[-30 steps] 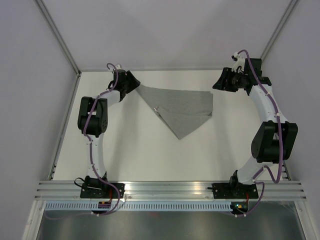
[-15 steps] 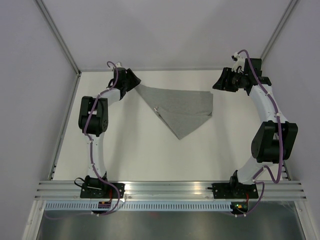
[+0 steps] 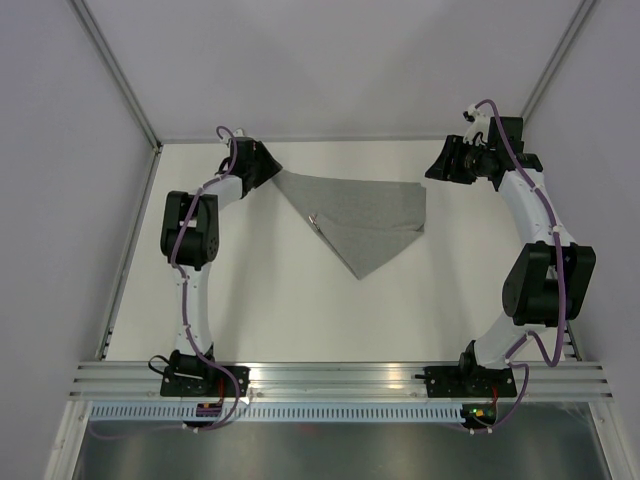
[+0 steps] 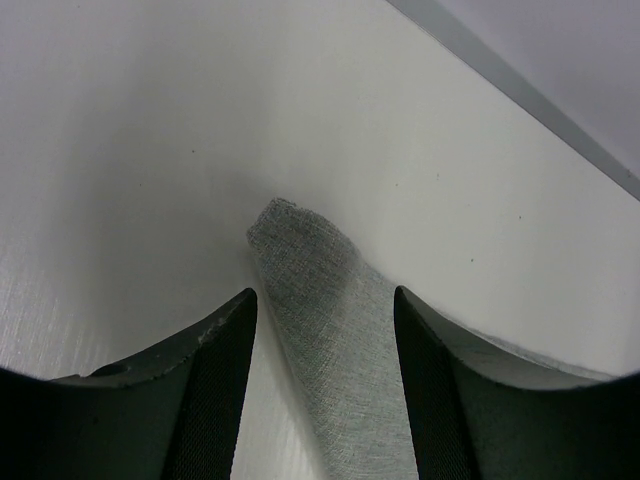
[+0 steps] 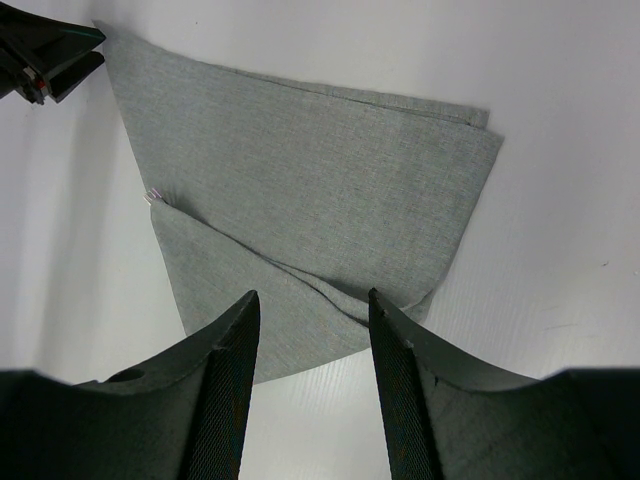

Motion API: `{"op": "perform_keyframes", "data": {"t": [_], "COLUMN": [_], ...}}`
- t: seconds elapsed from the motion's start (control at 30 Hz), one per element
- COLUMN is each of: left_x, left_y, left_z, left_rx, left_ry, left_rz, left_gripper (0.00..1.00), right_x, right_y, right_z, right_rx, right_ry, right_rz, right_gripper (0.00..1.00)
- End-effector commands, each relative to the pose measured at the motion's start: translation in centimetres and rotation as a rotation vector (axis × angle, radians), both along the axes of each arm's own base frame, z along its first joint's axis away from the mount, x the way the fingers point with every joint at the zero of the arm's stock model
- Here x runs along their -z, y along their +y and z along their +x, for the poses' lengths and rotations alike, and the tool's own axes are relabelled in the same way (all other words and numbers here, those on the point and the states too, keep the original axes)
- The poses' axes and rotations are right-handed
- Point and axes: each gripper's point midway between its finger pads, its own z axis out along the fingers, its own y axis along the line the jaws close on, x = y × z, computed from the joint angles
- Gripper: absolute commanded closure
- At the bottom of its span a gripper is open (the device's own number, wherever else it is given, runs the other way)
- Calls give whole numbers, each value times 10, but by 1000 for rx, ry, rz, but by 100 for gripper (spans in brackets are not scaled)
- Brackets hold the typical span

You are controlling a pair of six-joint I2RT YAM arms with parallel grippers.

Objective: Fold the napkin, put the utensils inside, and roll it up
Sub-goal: Fold the napkin at the center of the board.

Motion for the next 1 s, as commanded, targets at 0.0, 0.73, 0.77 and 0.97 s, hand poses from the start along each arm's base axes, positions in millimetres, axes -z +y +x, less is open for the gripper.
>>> {"op": "perform_keyframes", "data": {"t": [0.0, 0.73, 0.77, 0.97], "left_x": [4, 3, 3, -10], "left_y": [-2, -12, -12, -17], "left_z": [7, 11, 10, 7], "left_rx": [-22, -2, 0, 30], "left_ry": [36, 38, 38, -18], "left_rz": [-53, -97, -98, -127], "left_gripper": [38, 79, 82, 91], "right_x": [-17, -18, -18, -17], "right_y": [2, 3, 2, 2], "right_z": [-1, 0, 0, 0], "right_rx": [4, 1, 3, 1], "right_ry": [-45, -50, -51, -50], "right_rz": [16, 17, 17, 14], "right_gripper": [46, 47, 47, 47]}}
